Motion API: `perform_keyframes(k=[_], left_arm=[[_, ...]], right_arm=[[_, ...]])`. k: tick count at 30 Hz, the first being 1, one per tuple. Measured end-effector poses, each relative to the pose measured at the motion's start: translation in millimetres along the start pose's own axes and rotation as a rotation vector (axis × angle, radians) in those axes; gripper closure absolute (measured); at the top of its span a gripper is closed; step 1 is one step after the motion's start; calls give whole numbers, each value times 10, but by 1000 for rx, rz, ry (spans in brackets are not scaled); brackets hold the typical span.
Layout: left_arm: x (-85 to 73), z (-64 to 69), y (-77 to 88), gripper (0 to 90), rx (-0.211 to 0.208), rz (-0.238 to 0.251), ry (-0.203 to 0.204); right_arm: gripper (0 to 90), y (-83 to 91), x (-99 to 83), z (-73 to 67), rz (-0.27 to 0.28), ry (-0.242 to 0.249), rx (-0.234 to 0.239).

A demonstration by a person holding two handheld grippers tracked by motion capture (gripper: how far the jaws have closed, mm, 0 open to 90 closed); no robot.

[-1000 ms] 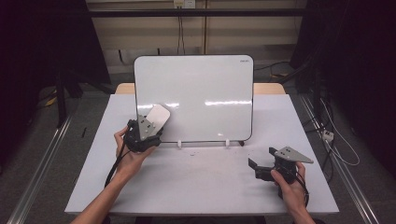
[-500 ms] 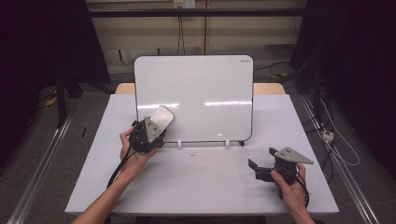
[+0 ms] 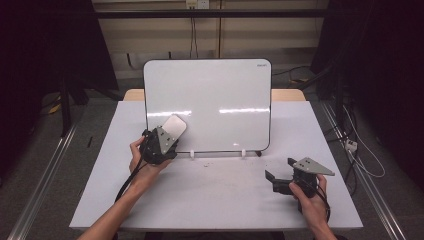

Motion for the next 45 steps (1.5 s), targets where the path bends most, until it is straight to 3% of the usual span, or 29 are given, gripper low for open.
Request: perform_keyframes(k=[12,20,22,30,34,36,40,43,45], left_arm=[[-20,-24,-18,169,-15,-5,18],[42,2,24,64,-39,31,52],[51,-1,33,63,-49,34,69],[65,-149,94,63,-98,24,218],[126,-214,155,66,-106,45,246],[173,-225,196,65,-132,57,254],[232,-200,293,61,-189,56,329],[238,-192,359,42,-210,60,331],[249,-199,410,36,-234,64,360]], right_arm=[[46,-26,-1,-25,-6,6,3],[46,18,-2,-12,3,7,-1],[46,22,0,-6,4,10,-4],[46,26,0,-23,3,14,4],[46,36,-8,-5,6,8,3],[46,41,-7,5,8,8,2],[46,40,-5,-3,6,6,1],[46,32,-4,-7,4,8,-2],[46,25,-4,-10,3,6,-2]])
Point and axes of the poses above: each handheld gripper's, and its own axes: y roughly backward along the jaws, x roughly out of its top, z roughly to its right, the point moved 7 cm from there along -y, roughly forward along the jaws, and after that the axes turned 8 degrees about x, right-handed, at the moved point
